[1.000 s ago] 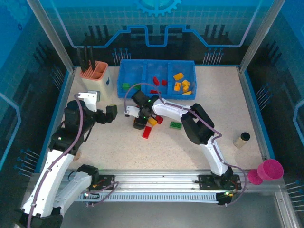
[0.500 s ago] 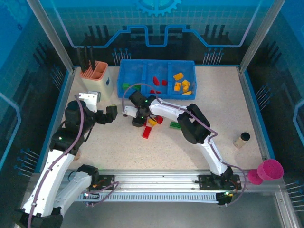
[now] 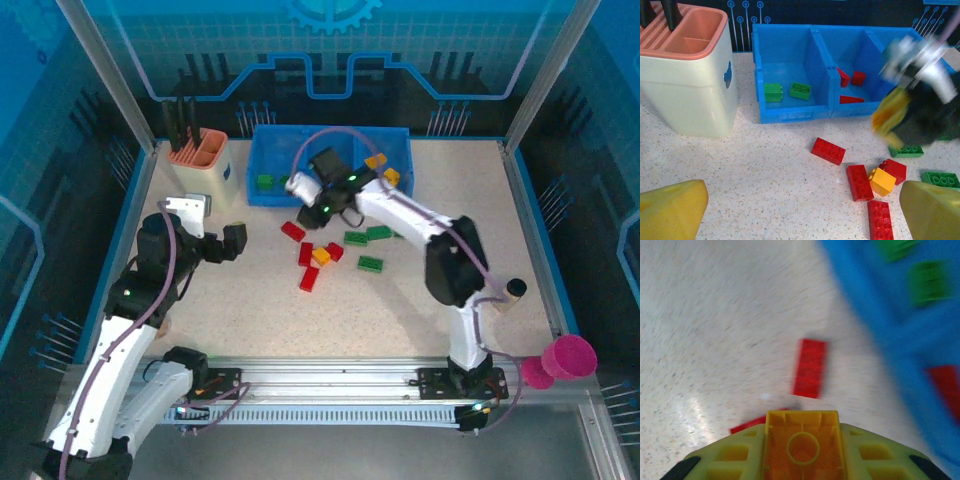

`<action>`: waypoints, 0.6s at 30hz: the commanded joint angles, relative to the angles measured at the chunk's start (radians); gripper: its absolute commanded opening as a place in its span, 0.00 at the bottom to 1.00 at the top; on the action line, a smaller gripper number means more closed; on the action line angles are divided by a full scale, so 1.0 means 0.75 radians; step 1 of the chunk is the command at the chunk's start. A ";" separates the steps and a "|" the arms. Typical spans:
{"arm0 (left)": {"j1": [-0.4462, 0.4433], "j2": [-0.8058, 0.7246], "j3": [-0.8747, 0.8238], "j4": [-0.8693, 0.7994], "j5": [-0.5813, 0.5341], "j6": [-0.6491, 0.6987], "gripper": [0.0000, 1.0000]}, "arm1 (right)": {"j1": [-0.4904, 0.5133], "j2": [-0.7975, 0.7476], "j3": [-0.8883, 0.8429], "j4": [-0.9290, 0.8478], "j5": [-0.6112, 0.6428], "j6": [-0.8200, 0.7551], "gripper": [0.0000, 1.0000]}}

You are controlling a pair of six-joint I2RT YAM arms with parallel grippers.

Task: Sort the legos into containers by color
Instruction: Place the lego in the container.

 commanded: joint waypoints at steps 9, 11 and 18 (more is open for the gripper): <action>0.013 -0.016 -0.021 0.016 0.011 0.039 0.99 | -0.325 0.049 0.195 -0.080 0.396 0.160 0.25; 0.013 -0.012 -0.020 0.014 0.010 0.041 0.99 | -0.351 0.157 0.324 -0.135 0.469 0.170 0.25; 0.013 0.017 -0.008 0.005 0.004 0.043 0.99 | -0.444 0.616 0.909 -0.357 0.548 0.233 0.25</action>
